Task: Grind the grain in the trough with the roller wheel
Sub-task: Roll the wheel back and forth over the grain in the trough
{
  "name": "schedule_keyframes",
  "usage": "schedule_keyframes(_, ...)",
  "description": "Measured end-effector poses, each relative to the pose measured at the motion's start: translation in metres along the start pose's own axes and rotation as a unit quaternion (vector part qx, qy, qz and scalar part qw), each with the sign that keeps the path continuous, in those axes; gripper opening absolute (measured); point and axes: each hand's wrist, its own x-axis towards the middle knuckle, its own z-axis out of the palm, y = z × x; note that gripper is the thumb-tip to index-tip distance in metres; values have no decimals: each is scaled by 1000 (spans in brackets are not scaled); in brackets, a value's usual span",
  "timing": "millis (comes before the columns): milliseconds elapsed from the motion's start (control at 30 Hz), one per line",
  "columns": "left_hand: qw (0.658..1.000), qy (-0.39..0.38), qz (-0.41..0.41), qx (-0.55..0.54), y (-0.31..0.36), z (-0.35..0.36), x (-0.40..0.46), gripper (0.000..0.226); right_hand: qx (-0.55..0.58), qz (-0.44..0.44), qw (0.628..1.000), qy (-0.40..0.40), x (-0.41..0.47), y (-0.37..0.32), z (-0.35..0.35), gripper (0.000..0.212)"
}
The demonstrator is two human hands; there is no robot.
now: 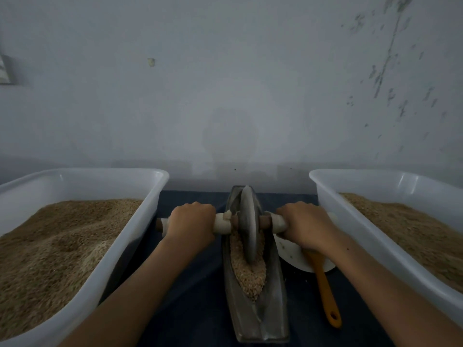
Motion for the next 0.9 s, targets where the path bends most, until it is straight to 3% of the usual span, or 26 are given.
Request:
schedule_keyframes(133, 998, -57, 20, 3, -1, -7, 0, 28, 19, -2, 993, -120, 0, 5, -11, 26)
schedule_keyframes(267, 996, -85, 27, -3, -3, -8, 0, 28, 13, -2, 989, -148, 0, 4, -12, 29)
schedule_keyframes(367, 998, -53, 14, 4, -2, -5, 0, 27, 7, 0, 995, -103, 0, 3, -9, 23)
schedule_keyframes(533, 999, 44, 4, -15, 1, 3, -1, 22, 25, 17, 998, 49, 0, -1, 7, 9)
schedule_keyframes(633, 998, 60, 5, -17, 1, 5, -1, 23, -1, 14, 994, 107, 1, -3, 12, 5)
schedule_keyframes(733, 999, 36, 0, -15, 1, 3, -1, 23, 5, 10, 998, 64, 1, 0, 9, 7)
schedule_keyframes(900, 999, -39, 13, 15, 0, -5, 0, 27, 15, -3, 995, -96, 0, 5, -7, 18)
